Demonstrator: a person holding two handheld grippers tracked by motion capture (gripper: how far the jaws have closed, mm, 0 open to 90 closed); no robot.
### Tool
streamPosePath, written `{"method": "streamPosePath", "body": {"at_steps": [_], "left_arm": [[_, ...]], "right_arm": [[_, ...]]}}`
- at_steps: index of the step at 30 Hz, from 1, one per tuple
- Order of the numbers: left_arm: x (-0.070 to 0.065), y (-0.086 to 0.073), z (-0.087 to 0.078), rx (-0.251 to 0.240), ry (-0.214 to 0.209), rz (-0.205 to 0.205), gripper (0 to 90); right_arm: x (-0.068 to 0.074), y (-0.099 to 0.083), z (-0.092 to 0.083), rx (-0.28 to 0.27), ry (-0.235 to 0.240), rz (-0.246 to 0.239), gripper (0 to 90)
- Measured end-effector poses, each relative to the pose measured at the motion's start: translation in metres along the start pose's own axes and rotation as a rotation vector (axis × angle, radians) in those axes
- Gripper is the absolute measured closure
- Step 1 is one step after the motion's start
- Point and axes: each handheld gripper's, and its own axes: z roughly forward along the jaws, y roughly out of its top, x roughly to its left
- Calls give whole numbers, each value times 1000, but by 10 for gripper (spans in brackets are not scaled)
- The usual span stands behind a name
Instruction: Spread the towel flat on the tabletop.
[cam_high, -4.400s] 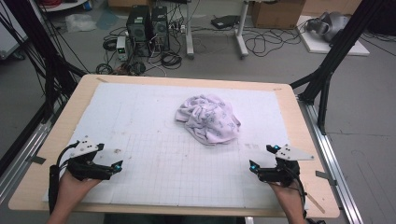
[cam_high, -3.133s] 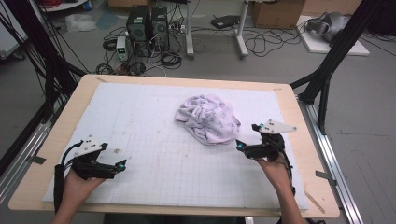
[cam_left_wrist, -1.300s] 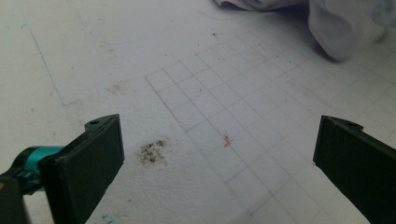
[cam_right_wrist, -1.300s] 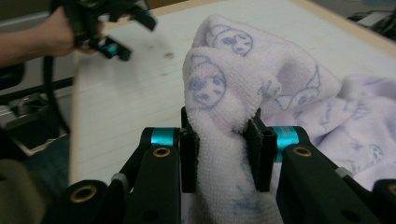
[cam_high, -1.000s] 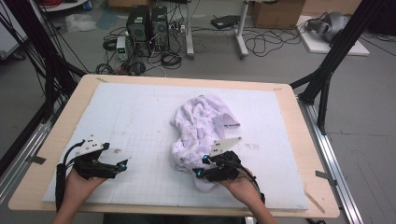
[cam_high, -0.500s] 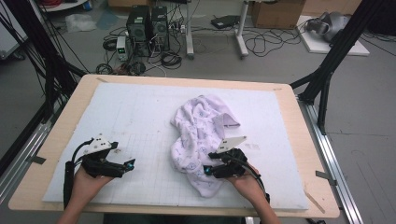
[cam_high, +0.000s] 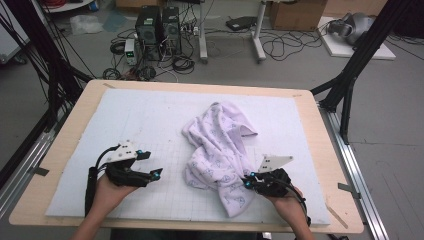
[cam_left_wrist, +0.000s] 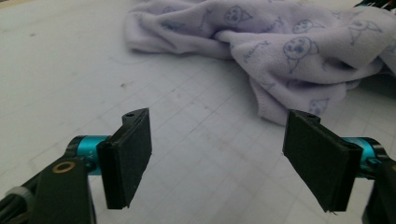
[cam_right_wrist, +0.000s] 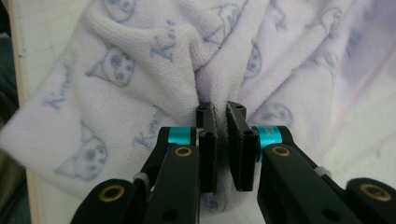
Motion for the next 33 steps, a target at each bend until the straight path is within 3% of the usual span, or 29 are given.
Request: {"method": "streamPosePath", "body": {"at_steps": [2, 4, 7, 12, 16, 18, 23, 29, 33], "left_arm": [[-6, 9, 10, -3, -35, 19, 279], [-10, 16, 22, -1, -63, 33, 325], [-16, 24, 42, 10, -104, 37, 336], [-27, 27, 81, 87, -170, 71, 405], [-30, 25, 96, 143, -220, 81, 618], [-29, 23, 98, 166, -231, 97, 771], [-26, 24, 82, 151, -238, 91, 835], [-25, 17, 38, 119, -204, 111, 840], [-31, 11, 6, 104, -173, 139, 842]], "right_arm": [[-5, -4, -1, -21, 22, 42, 836], [-2, -1, 4, -3, 1, 8, 834], [-2, 0, 6, -3, 3, 8, 823], [-4, -2, 8, -12, 4, 27, 790], [-3, -2, 8, -12, -2, 13, 785], [-3, -2, 9, -12, 1, 10, 785], [-1, 3, 10, -8, -9, -10, 827], [9, 12, 12, -33, 20, -38, 841], [23, 21, 18, -30, 67, -77, 843]]}}
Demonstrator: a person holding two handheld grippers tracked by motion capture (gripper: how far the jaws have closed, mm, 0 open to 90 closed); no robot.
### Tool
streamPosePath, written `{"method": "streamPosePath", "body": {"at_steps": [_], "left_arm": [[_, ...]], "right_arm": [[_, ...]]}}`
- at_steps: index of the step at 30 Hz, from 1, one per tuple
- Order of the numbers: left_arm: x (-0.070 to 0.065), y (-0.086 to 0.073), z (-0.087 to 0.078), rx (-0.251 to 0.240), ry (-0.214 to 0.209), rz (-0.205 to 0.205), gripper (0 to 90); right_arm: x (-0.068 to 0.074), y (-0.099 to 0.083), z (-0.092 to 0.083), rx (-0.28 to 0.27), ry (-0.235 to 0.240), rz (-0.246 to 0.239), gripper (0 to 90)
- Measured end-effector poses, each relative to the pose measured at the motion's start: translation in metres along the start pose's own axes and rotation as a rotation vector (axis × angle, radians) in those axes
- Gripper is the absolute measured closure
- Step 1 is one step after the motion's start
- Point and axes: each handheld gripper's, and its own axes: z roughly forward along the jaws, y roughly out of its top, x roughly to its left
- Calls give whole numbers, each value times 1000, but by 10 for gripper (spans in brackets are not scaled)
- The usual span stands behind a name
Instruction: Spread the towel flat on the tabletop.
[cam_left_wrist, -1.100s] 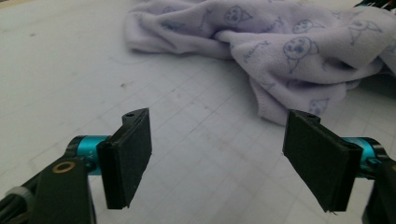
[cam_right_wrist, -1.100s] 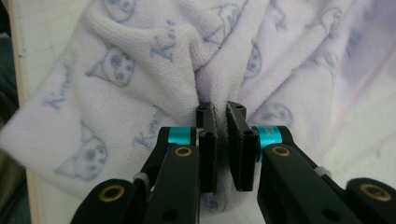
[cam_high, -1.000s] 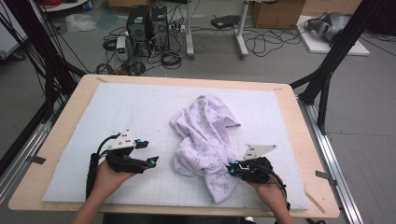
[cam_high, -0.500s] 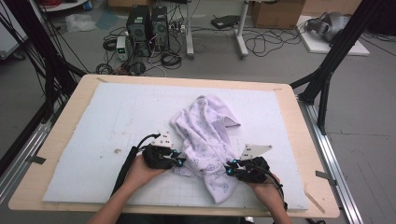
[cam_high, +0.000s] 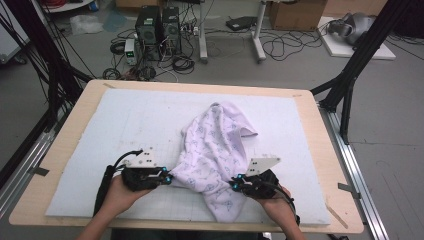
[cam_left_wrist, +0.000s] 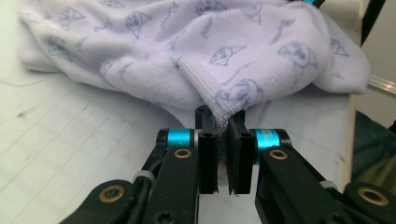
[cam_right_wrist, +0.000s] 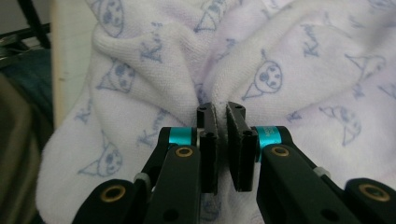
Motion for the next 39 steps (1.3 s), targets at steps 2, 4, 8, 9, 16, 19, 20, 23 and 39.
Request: {"method": "streamPosePath", "body": {"at_steps": [2, 4, 8, 9, 16, 19, 20, 23, 39], "left_arm": [[-6, -5, -14, -3, 15, 11, 842], [-12, -11, -26, -9, 24, 5, 843], [-24, -25, -42, -7, 3, -11, 844], [-27, -28, -44, -4, -5, -16, 844], [-27, -31, -42, -19, -17, -11, 633], [-14, -23, -42, -51, -10, -23, 532], [-9, -20, -42, -61, -2, -27, 515], [6, -8, -37, -102, 24, -44, 480], [70, 10, 73, 51, 101, -134, 502]], "right_arm": [[8, 4, 3, -2, 24, -21, 844], [17, 7, 6, -4, 47, -43, 845], [38, 9, 7, 6, 101, -73, 847], [38, 9, 7, 6, 101, -73, 847], [40, 3, -9, -35, 132, -51, 698], [29, 6, -18, -76, 98, -26, 636], [23, 7, -20, -81, 78, -29, 617], [3, 10, -18, -79, 28, 0, 572], [-52, 6, 11, 18, -108, 78, 489]]}}
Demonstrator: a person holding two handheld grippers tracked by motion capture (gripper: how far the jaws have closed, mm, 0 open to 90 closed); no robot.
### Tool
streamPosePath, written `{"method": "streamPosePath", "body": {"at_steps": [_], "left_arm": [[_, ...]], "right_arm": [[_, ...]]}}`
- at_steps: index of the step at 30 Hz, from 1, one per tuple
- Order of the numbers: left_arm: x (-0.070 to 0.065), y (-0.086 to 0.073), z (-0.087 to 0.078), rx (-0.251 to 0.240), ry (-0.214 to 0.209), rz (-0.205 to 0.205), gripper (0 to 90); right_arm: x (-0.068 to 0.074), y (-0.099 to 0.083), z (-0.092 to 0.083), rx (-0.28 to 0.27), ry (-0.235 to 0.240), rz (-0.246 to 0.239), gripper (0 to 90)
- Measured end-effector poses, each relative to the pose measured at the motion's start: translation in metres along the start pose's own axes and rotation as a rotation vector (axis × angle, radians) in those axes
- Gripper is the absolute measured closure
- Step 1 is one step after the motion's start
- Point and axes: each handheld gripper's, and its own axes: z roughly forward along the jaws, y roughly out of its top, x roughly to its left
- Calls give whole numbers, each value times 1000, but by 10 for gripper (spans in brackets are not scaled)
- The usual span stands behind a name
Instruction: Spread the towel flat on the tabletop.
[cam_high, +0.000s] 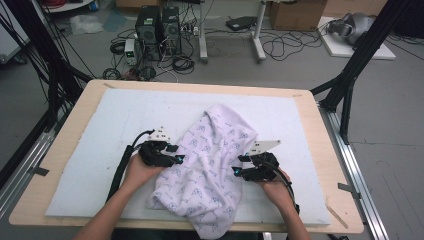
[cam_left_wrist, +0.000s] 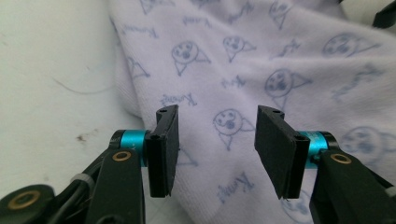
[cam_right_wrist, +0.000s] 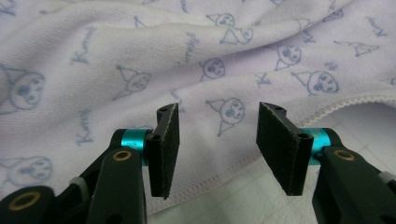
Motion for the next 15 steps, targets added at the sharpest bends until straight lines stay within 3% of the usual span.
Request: {"method": "streamPosePath", "body": {"at_steps": [4, 5, 8, 10, 11, 13, 15], "left_arm": [[-4, 0, 7, 24, 53, 41, 643], [-3, 0, 7, 25, 53, 36, 699], [3, -1, 3, 21, 22, 7, 844], [5, -2, 0, 22, 19, -4, 867], [5, -2, -1, 20, 24, -7, 872], [4, 0, -9, 9, 36, 1, 875], [2, 1, -21, -28, 44, 7, 877]], "right_arm": [[-2, -1, 12, 52, 11, -2, 521], [-1, -1, 15, 74, 13, -5, 536], [1, 0, 18, 74, 14, -29, 655], [1, 1, 18, 67, 23, -30, 758], [0, 1, 19, 65, 50, -25, 817], [-2, 0, 19, 58, 79, -20, 861], [-2, 1, 17, 60, 80, -26, 868]]}}
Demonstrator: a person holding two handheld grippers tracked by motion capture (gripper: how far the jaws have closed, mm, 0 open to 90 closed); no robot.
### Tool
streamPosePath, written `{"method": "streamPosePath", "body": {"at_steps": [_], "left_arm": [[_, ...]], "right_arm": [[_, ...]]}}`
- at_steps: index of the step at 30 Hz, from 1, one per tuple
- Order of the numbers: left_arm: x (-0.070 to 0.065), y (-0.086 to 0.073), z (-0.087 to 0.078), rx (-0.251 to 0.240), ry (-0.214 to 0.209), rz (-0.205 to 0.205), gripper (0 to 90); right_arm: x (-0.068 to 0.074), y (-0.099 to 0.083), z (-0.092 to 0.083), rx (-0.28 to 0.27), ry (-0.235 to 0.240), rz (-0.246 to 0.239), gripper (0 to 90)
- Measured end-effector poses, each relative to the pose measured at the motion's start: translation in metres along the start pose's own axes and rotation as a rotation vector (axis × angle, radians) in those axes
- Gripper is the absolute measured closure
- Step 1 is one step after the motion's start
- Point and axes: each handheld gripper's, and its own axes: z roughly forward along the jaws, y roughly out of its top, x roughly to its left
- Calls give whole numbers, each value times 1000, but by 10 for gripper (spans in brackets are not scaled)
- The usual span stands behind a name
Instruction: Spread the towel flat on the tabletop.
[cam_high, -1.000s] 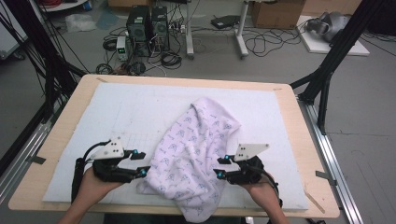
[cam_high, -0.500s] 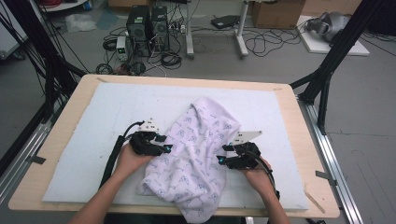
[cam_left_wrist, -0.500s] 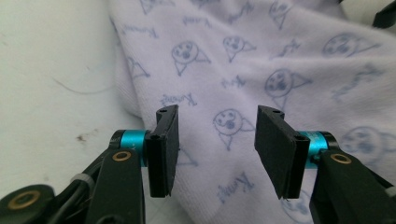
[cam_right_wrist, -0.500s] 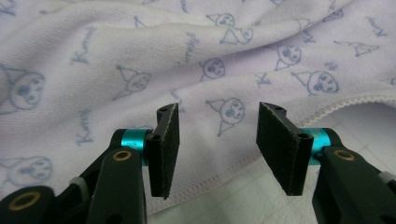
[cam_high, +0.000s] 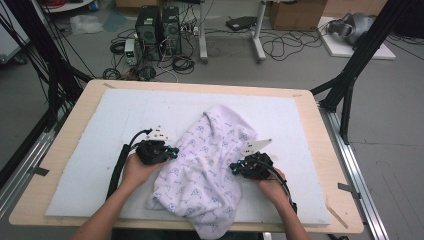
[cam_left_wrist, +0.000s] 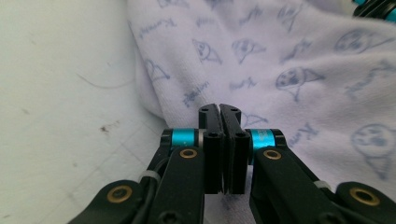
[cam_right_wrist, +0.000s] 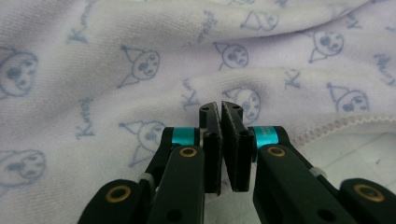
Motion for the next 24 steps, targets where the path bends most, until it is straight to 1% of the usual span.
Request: {"method": "streamPosePath", "body": {"at_steps": [1, 3, 5, 6, 7, 9, 11, 13, 15, 16, 17, 18, 19, 20, 21, 22, 24], "left_arm": [[0, 1, -9, -18, 7, 3, 877], [-1, 1, -22, -38, 14, 3, 877], [-1, 0, -38, -41, 25, 16, 877], [-4, -1, -48, -46, 32, 24, 877], [-6, -3, -54, -53, 38, 29, 877], [-10, -7, -70, -57, 47, 42, 876], [-16, -14, -85, -54, 51, 54, 876], [-22, -23, -95, -49, 45, 62, 876], [-29, -32, -102, -40, 39, 70, 876], [-32, -38, -104, -44, 28, 69, 875], [-36, -45, -106, -40, 8, 72, 874], [-39, -49, -106, -35, 1, 78, 870], [-41, -52, -106, -29, -8, 87, 861], [-42, -54, -106, -37, -14, 90, 824], [-41, -55, -105, -41, -15, 92, 757], [-38, -53, -105, -43, -7, 82, 699], [-30, -47, -103, -59, 1, 63, 619]], "right_arm": [[0, 1, -2, -9, 0, -6, 869], [2, 3, -7, -28, -1, -10, 870], [6, 8, -15, -53, -4, -21, 870], [8, 11, -19, -63, -6, -31, 870], [12, 14, -23, -75, -8, -45, 870], [17, 16, -29, -94, -3, -60, 870], [25, 16, -35, -100, 9, -71, 870], [34, 13, -39, -108, 26, -83, 870], [43, 7, -43, -107, 44, -86, 871], [48, 2, -44, -102, 52, -87, 871], [53, -2, -45, -99, 64, -84, 871], [59, -7, -45, -89, 87, -83, 870], [63, -9, -44, -79, 99, -89, 866], [66, -10, -44, -74, 111, -102, 838], [69, -10, -45, -65, 107, -112, 790], [69, -8, -47, -74, 103, -117, 754], [64, -1, -51, -101, 94, -100, 688]]}}
